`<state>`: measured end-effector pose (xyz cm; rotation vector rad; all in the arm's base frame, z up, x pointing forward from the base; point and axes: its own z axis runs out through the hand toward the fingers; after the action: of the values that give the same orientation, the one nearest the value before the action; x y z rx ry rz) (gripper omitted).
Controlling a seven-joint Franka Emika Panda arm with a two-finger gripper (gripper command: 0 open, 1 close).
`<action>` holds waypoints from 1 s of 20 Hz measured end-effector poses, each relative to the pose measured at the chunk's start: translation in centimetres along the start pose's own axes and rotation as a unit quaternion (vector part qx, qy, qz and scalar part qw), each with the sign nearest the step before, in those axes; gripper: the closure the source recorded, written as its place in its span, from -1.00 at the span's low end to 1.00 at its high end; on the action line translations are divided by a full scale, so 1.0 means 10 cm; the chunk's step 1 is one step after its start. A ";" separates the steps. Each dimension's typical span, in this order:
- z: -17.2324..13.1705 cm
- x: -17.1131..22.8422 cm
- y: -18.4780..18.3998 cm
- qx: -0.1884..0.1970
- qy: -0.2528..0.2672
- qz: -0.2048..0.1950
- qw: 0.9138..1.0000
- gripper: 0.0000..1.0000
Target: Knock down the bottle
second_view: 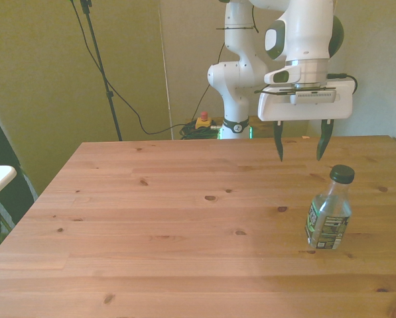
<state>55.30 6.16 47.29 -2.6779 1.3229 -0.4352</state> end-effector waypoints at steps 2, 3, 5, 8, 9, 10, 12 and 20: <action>0.00 0.05 -0.09 0.000 0.003 0.006 1.000 1.00; 0.00 0.07 -0.13 -0.001 0.003 0.007 1.000 1.00; 0.00 0.09 -0.20 -0.003 0.007 0.009 1.000 1.00; 0.03 0.12 -0.30 -0.004 0.011 0.013 1.000 1.00; 0.04 0.13 -0.33 -0.004 0.012 0.014 1.000 1.00; 0.05 0.14 -0.36 -0.005 0.014 0.014 1.000 1.00; 0.08 0.16 -0.41 -0.005 0.018 0.017 1.000 1.00; 0.17 0.23 -0.54 -0.005 0.022 0.023 0.999 1.00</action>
<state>61.20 7.62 47.38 -2.6552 1.4003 -0.4867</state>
